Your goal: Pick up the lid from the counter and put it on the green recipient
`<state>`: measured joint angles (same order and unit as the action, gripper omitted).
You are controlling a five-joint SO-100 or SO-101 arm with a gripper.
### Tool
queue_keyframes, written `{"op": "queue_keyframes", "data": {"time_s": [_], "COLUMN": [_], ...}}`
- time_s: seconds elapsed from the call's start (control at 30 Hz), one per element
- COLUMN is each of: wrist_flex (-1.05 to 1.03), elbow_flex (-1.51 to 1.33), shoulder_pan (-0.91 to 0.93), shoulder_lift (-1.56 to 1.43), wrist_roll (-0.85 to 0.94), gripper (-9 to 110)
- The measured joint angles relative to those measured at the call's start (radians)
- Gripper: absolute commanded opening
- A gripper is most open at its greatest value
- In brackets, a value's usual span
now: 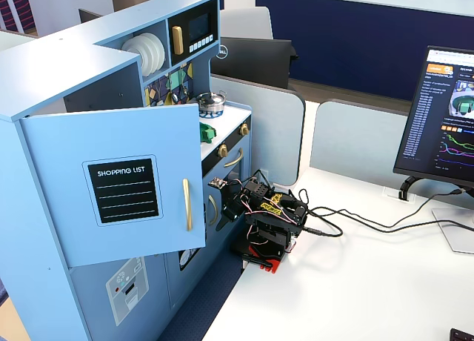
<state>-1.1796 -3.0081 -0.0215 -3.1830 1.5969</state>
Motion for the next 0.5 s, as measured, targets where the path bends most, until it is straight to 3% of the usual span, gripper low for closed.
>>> {"op": "queue_keyframes", "data": {"time_s": [0.2, 0.5], "wrist_flex": [-0.181, -0.181], "elbow_flex": [0.005, 0.005], "shoulder_pan": [0.08, 0.095], "shoulder_lift": [-0.006, -0.006], "wrist_roll": [-0.046, -0.046], "gripper": [0, 0]}}
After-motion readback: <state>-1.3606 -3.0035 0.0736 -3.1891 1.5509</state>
